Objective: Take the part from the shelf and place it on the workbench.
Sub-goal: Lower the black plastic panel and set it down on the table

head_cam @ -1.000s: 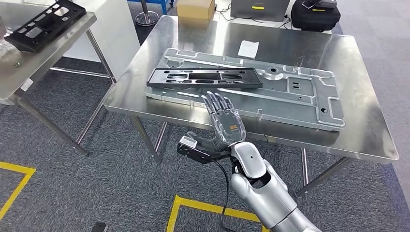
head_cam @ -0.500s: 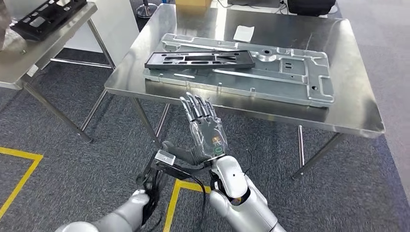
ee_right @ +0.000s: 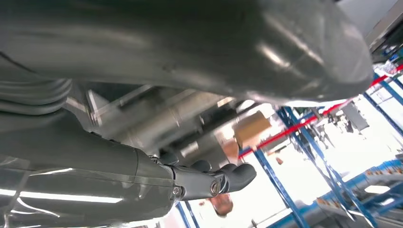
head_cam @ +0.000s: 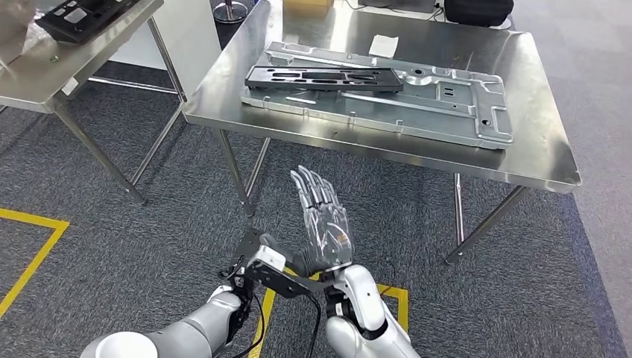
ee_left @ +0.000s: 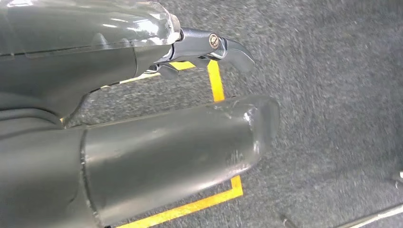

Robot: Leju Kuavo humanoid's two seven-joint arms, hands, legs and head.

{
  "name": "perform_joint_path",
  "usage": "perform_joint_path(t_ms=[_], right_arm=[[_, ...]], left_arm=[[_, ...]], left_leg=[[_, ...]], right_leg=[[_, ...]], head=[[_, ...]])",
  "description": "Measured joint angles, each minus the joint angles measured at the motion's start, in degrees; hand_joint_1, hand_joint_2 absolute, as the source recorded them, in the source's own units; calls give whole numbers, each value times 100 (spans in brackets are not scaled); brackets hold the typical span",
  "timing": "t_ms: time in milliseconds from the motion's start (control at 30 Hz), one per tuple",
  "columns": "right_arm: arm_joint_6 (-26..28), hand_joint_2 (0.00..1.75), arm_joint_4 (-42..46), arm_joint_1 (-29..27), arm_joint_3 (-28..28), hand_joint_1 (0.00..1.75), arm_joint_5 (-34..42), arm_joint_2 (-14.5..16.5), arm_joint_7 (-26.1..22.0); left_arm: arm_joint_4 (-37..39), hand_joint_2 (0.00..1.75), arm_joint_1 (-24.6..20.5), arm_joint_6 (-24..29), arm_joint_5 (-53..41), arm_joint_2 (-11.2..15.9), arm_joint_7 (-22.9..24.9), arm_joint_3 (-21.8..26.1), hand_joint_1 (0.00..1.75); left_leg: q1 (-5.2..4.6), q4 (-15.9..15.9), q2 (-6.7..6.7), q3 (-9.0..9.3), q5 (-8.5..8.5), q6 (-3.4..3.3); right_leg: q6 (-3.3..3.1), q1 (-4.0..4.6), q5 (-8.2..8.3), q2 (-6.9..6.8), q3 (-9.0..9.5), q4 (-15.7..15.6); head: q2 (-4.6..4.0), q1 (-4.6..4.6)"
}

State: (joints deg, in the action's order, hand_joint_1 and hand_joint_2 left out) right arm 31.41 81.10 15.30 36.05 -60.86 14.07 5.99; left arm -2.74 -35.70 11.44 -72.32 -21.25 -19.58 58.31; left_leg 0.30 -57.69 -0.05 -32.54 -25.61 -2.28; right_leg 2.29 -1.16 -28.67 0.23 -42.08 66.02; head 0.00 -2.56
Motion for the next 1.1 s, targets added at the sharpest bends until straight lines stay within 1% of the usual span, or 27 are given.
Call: perform_joint_path(t_ms=[33,67,100,133,200,267,300,333,400,433,467,533,567,600,633,667,700,733,767,800,833,867,900,967,1033,1067,1100], right_arm=[[38,0,54,-136,-15,0,160,-25,-98],[75,0,107,-275,-41,0,317,-50,-197],[110,0,167,-421,-80,0,467,-76,-295],[138,0,224,-550,-132,0,588,-98,-379],[190,0,376,-806,-293,0,751,-128,-530],[213,0,543,-1056,-497,0,846,-148,-667],[196,0,606,-1165,-588,0,882,-154,-730],[161,0,644,-1253,-665,0,918,-158,-781],[75,0,664,-1402,-801,0,1002,-155,-855],[56,0,653,-1478,-881,0,1051,-146,-883],[68,0,624,-1560,-971,0,1106,-137,-921],[188,0,523,-1776,-1172,0,1299,-121,-1085],[277,0,427,-1908,-1287,0,1457,-120,-1223],[361,0,293,-2040,-1420,0,1677,-115,-1412],[414,0,110,-2146,-1590,0,1966,-92,-1654],[434,0,-103,-2221,-1802,0,2294,-45,-1925],[411,0,-308,-2263,-2051,0,2610,20,-2200],[333,0,-485,-2305,-2344,0,2874,90,-2493],[218,0,-607,-2371,-2665,0,3039,147,-2776],[52,0,-689,-2465,-3013,0,3135,186,-3053],[-164,0,-759,-2579,-3372,0,3198,209,-3308],[-412,0,-845,-2687,-3746,0,3241,221,-3510],[-683,0,-969,-2758,-4136,0,3269,225,-3685],[-1159,0,-1337,-2753,-4950,0,3202,218,-4009],[-1379,0,-1829,-2585,-5777,0,2968,214,-4302],[-1405,0,-2134,-2477,-6209,0,2814,207,-4406],[-1403,0,-2454,-2372,-6619,0,2675,192,-4469]], left_arm=[[7,0,10,33,-90,-2,-36,120,0],[12,0,25,66,-177,-2,-74,249,0],[15,0,41,98,-268,-2,-113,390,0],[16,0,55,132,-356,-1,-150,531,0],[21,0,73,190,-536,-5,-221,826,0],[30,0,77,234,-711,-13,-279,1126,0],[34,0,78,264,-782,-16,-312,1269,0],[37,0,79,310,-835,-16,-353,1409,0],[41,0,92,436,-944,-14,-479,1706,0],[47,0,104,494,-1007,-13,-549,1874,0],[52,0,119,545,-1070,-10,-617,2041,0],[60,0,153,632,-1127,-7,-748,2345,0],[61,0,174,688,-1108,-4,-822,2461,0],[61,0,206,777,-1079,-1,-878,2554,0],[62,0,260,938,-1051,2,-874,2627,0],[63,0,348,1167,-1026,4,-789,2683,0],[58,0,506,1406,-954,34,-666,2725,0],[29,0,752,1527,-765,125,-625,2755,0],[-37,0,1085,1418,-454,284,-737,2775,0],[-138,0,1477,1022,-76,502,-989,2786,0],[-261,0,1864,429,264,749,-1287,2792,0],[-388,0,2192,-202,487,981,-1529,2797,0],[-496,0,2414,-727,589,1179,-1666,2802,0],[-649,0,2603,-1244,620,1467,-1762,2811,0],[-738,0,2684,-1348,616,1640,-1790,2813,0],[-770,0,2742,-1366,614,1709,-1804,2812,0],[-800,0,2799,-1379,611,1781,-1824,2810,0]], left_leg=[[-17,-3,3,-97,72,-19],[-36,-9,5,-190,139,-27],[-56,-18,8,-283,203,-33],[-78,-30,10,-376,265,-36],[-113,-54,9,-527,375,-34],[-136,-69,3,-601,475,-11],[-135,-61,8,-612,530,13],[-132,-44,15,-619,588,40],[-129,-46,17,-659,591,102],[-124,-154,8,-707,428,139],[-110,-365,-2,-775,165,181],[-49,-1051,-6,-926,-402,266],[-20,-1403,-4,-974,-496,303],[6,-1659,-3,-975,-426,336],[30,-1747,-1,-899,-239,361],[50,-1644,0,-727,-32,378],[65,-1345,5,-460,75,385],[64,-886,19,-103,23,383],[59,-420,33,229,-137,363],[50,-68,52,471,-315,333],[39,148,68,609,-443,297],[47,220,65,624,-470,236],[52,230,54,601,-433,178],[55,264,-33,517,-318,63],[27,265,-121,414,-228,15],[11,258,-151,368,-193,9],[-4,250,-179,328,-163,9]], right_leg=[[-3,2,-263,-1,-81,395],[-10,11,-365,-2,-114,714],[-27,23,-327,-2,-81,900],[-58,43,-191,-2,35,915],[-175,111,20,-7,568,382],[-279,179,-113,-27,1223,-483],[-302,208,-200,-30,1419,-777],[-308,218,-225,-30,1493,-940],[-337,187,-108,-33,1436,-1003],[-366,157,-32,-44,1377,-1021],[-388,130,42,-54,1303,-1035],[-400,113,169,-64,1126,-1031],[-386,104,227,-74,1039,-1029],[-369,94,288,-90,952,-1023],[-349,81,345,-104,869,-1011],[-326,69,395,-115,790,-994],[-302,56,436,-113,726,-970],[-275,51,464,-87,686,-941],[-247,52,484,-52,668,-916],[-215,55,507,-8,665,-901],[-181,60,530,31,668,-899],[-139,65,553,38,666,-904],[-103,55,537,33,644,-883],[-59,37,262,2,496,-573],[-52,30,-223,-5,208,162],[-53,35,-395,-5,89,517],[-63,44,-462,-4,54,713]], head=[[0,14],[0,23],[0,27],[0,31],[0,36],[0,46],[0,52],[0,62],[-1,80],[-1,80],[-1,79],[0,68],[0,68],[0,67],[0,66],[0,66],[0,65],[0,66],[0,73],[0,80],[0,84],[0,88],[0,84],[0,99],[0,132],[0,142],[0,151]])
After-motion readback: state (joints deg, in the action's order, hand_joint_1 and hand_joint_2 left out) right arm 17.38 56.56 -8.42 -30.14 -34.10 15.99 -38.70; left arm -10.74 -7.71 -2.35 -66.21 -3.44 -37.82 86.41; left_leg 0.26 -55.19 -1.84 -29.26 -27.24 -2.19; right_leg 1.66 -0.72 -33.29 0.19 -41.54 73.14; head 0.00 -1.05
